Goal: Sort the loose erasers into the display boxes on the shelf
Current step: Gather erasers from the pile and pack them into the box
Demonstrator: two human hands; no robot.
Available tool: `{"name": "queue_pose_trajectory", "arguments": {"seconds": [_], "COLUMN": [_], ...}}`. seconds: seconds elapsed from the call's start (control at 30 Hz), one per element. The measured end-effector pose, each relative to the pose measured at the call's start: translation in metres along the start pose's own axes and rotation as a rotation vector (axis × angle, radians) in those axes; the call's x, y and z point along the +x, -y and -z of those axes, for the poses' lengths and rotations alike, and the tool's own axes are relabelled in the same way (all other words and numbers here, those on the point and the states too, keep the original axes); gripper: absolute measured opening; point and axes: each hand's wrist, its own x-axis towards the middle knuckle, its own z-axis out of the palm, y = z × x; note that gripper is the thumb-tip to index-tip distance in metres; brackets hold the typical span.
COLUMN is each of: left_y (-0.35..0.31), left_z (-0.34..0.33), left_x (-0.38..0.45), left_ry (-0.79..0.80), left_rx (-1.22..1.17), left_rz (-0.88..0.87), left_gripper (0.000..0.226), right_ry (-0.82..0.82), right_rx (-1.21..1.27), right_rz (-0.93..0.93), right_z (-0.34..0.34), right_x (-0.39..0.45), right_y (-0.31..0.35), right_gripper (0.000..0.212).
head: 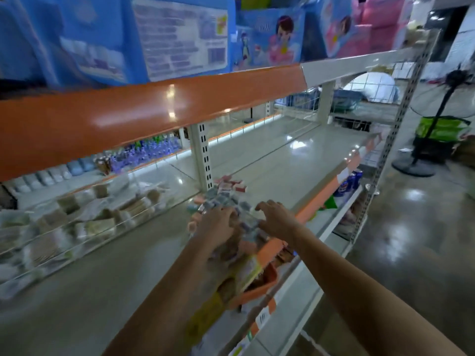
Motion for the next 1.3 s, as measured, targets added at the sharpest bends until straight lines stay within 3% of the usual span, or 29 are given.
{"name": "queue_pose_trajectory", "arguments": {"seconds": [0.17,0.3,0.37,0.57,0.67,0.8,1.07,1.3], "left_y": [0.0,-0.006,-0.011,-0.03,-0.037,-0.041,-0.057,-0.059], "left_z": [-0.013,-0.021,-0.024,-0.026,-0.03,-0.031,-0.032,-0.024], "left_x": [0.047,0.061,0.065,0.069,0.069,0.072,0.075,0.032], "left_ry": [0.002,0.023,0.036,-0.03,0.027,0.06,-0.03,-0.342], "left_rx": [-0.015,0.064,0.088,0.11,0.159,0.118,0.108,0.048], "left_rz": [0.081,0.161,0.217,0.373,0.411,0.462,0.549,0.599], "left_gripper": [0.029,0.041,0.05,0.046,0.053,0.044,0.023,0.029], "right_ry": [0.054,0.094,0.095,0.103,0.125,0.156,0.116,0.078], "right_rx": [0.031,0.035,-0.008,0.02,0.063,0.101,0.185,0.327], "right_rz": [-0.005,0.026,0.08,0.28,0.355,0.448,0.571,0.714], "right_z": [-0.01,-0.021,-0.026,-0.028,-0.024,-0.021,-0.011,0.002], "right_x": [0.053,0.084,0.097,0.119,0.125,0.128,0.132,0.123], "right_y": [-0.017,-0.023,-0.028,-0.052,-0.068,-0.082,-0.092,-0.079], "right_gripper": [0.041,0.051,0.053,0.034,0.031,0.032,0.027,0.019]}}
